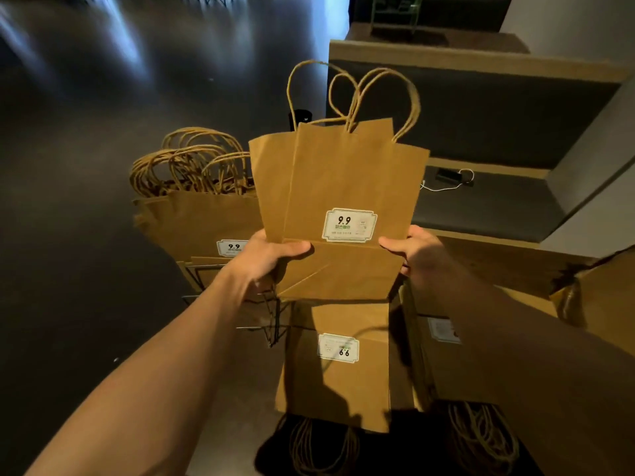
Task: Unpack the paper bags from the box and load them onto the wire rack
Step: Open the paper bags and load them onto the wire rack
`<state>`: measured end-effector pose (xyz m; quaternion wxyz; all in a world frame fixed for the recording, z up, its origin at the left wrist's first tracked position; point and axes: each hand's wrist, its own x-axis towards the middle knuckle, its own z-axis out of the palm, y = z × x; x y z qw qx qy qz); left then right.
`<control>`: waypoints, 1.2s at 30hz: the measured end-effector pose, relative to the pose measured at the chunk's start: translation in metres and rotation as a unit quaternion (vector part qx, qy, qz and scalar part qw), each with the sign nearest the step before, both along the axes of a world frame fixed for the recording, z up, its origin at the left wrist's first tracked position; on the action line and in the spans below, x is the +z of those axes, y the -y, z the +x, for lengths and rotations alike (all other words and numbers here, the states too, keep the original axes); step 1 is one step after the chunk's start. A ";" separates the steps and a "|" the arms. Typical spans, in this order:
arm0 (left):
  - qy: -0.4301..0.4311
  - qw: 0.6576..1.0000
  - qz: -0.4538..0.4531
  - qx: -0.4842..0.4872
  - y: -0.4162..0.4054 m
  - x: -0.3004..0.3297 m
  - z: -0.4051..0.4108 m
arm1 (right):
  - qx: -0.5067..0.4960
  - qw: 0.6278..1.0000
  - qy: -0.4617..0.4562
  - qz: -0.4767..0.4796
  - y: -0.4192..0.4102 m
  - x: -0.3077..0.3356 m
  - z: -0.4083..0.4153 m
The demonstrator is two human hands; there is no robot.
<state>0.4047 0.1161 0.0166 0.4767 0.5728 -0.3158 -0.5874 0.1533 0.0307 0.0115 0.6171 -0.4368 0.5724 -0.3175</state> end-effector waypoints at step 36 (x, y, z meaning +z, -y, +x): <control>0.635 0.723 0.133 -0.238 -0.035 -0.046 0.084 | -0.008 0.985 0.064 -0.158 -0.024 0.022 0.150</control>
